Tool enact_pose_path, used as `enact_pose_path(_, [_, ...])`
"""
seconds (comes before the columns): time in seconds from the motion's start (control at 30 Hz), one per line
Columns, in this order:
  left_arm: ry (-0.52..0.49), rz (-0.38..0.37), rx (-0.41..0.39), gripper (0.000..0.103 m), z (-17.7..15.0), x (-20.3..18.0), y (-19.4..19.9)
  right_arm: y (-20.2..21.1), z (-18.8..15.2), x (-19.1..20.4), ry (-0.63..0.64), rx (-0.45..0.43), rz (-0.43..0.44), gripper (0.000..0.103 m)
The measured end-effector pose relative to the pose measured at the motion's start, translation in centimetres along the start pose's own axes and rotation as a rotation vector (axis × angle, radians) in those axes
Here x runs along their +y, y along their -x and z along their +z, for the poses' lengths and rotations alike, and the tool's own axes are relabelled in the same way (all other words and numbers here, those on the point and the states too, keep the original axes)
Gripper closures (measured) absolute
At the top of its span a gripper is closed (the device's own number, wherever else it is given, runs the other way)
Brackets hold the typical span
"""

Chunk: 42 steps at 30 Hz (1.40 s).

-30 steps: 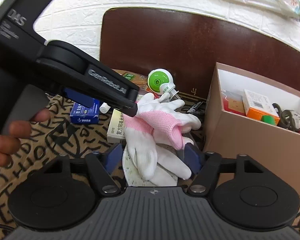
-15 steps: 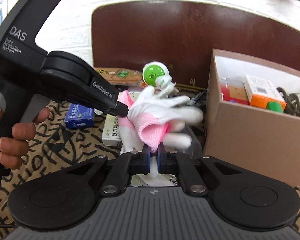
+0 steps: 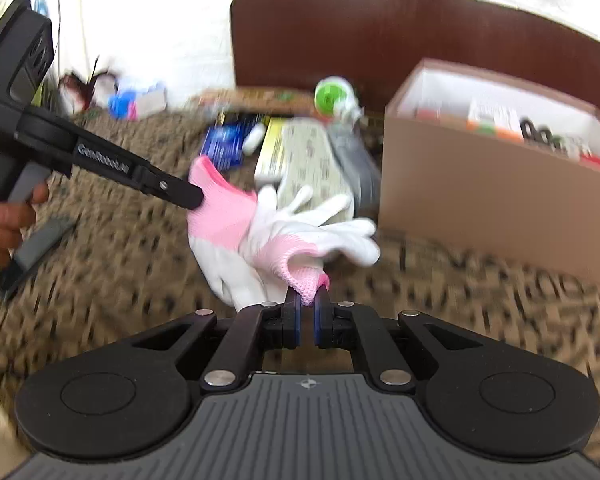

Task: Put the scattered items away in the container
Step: 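Grasp the white-pink gloves with the right tool while the left tool grasps the other glove, then lift the gloves with both tools and carry them over the box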

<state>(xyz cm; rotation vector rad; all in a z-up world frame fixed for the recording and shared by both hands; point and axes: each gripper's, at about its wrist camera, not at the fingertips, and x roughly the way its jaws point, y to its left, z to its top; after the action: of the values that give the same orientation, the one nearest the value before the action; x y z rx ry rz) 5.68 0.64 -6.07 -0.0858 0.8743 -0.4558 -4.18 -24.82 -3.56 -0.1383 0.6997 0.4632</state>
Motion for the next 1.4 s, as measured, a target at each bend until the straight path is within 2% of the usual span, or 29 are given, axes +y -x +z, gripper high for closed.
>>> enact_pose_path(0.03, [0.008, 0.000, 0.014, 0.094, -0.8, 0.0, 0.1, 0.5, -0.7, 0.2, 0.013, 0.018, 0.005, 0.096])
enact_pose_path(0.1, [0.029, -0.009, 0.038, 0.074, -2.1, 0.1, 0.4, 1.4, -1.9, 0.6, 0.034, 0.050, 0.017, 0.096])
enact_pose_path(0.13, [0.043, -0.009, 0.043, 0.072, -2.5, 0.2, 0.4, 1.6, -2.5, 0.8, 0.040, 0.061, 0.027, 0.094])
enact_pose_path(0.17, [0.055, -0.001, 0.046, 0.061, -2.9, 0.2, 0.4, 1.6, -2.8, 0.9, 0.040, 0.066, 0.031, 0.094])
enact_pose_path(0.2, [0.063, 0.010, 0.052, 0.043, -3.2, 0.3, 0.2, 1.6, -3.1, 1.1, 0.037, 0.063, 0.023, 0.092])
enact_pose_path(0.27, [0.073, 0.038, 0.037, 0.027, -3.4, 0.2, 0.2, 1.5, -3.0, 1.4, 0.034, 0.049, 0.005, 0.074])
enact_pose_path(0.3, [0.065, 0.052, 0.021, 0.025, -3.4, 0.1, 0.2, 1.6, -3.0, 1.5, 0.031, 0.034, -0.008, 0.049])
enact_pose_path(0.33, [0.055, 0.066, 0.016, 0.024, -3.3, 0.0, 0.1, 1.7, -2.9, 1.6, 0.035, 0.016, -0.028, 0.034])
enact_pose_path(0.4, [0.040, 0.085, 0.014, 0.021, -3.0, -0.2, -0.5, 1.9, -2.6, 2.1, 0.074, -0.020, -0.067, 0.033])
enact_pose_path(0.47, [0.053, 0.072, 0.022, 0.021, -2.7, -0.1, -1.3, 1.3, -2.0, 2.0, 0.094, -0.036, -0.068, 0.033])
enact_pose_path(0.57, [0.074, 0.048, 0.033, 0.022, -2.2, -0.4, -2.8, 0.2, -1.3, 1.9, 0.079, -0.056, -0.061, 0.037])
enact_pose_path(0.63, [0.060, 0.046, 0.036, 0.027, -1.9, -0.7, -3.5, -0.6, -1.2, 2.0, 0.076, -0.057, -0.054, 0.042])
enact_pose_path(0.67, [0.044, 0.048, 0.037, 0.046, -1.8, -1.0, -3.6, -1.0, -1.2, 2.0, 0.078, -0.047, -0.050, 0.044])
enact_pose_path(0.7, [0.026, 0.054, 0.041, 0.063, -1.7, -1.1, -3.7, -1.4, -1.3, 2.1, 0.083, -0.035, -0.049, 0.051])
enact_pose_path(0.73, [0.018, 0.062, 0.042, 0.063, -1.7, -1.2, -3.7, -1.7, -1.4, 2.1, 0.088, -0.019, -0.048, 0.055])
enact_pose_path(0.8, [0.030, 0.049, 0.043, 0.061, -1.6, -0.9, -3.6, -2.1, -1.5, 2.1, 0.086, 0.002, -0.043, 0.056])
enact_pose_path(0.83, [0.036, 0.045, 0.045, 0.061, -1.6, -0.8, -3.6, -2.1, -1.6, 2.1, 0.085, 0.003, -0.042, 0.054])
enact_pose_path(0.9, [0.053, 0.041, 0.045, 0.050, -1.7, -0.6, -3.7, -2.3, -1.6, 2.2, 0.080, 0.012, -0.042, 0.050])
enact_pose_path(0.97, [0.053, 0.039, 0.046, 0.050, -1.7, -0.7, -3.9, -2.5, -1.8, 2.3, 0.084, 0.018, -0.041, 0.050])
enact_pose_path(1.0, [0.030, 0.049, 0.047, 0.066, -1.7, -1.0, -3.9, -2.6, -1.9, 2.4, 0.094, 0.019, -0.044, 0.059])
enact_pose_path(1.1, [-0.012, 0.074, 0.044, 0.095, -1.7, -1.7, -3.7, -2.4, -1.8, 2.1, 0.085, 0.011, -0.067, 0.080])
enact_pose_path(1.13, [-0.009, 0.066, 0.046, 0.097, -1.6, -1.8, -3.5, -2.1, -1.6, 1.8, 0.062, 0.007, -0.060, 0.084])
enact_pose_path(1.4, [-0.057, -0.007, -0.015, 0.098, -0.1, -4.4, -0.4, 1.1, -0.1, 0.2, -0.023, -0.087, -0.023, 0.085])
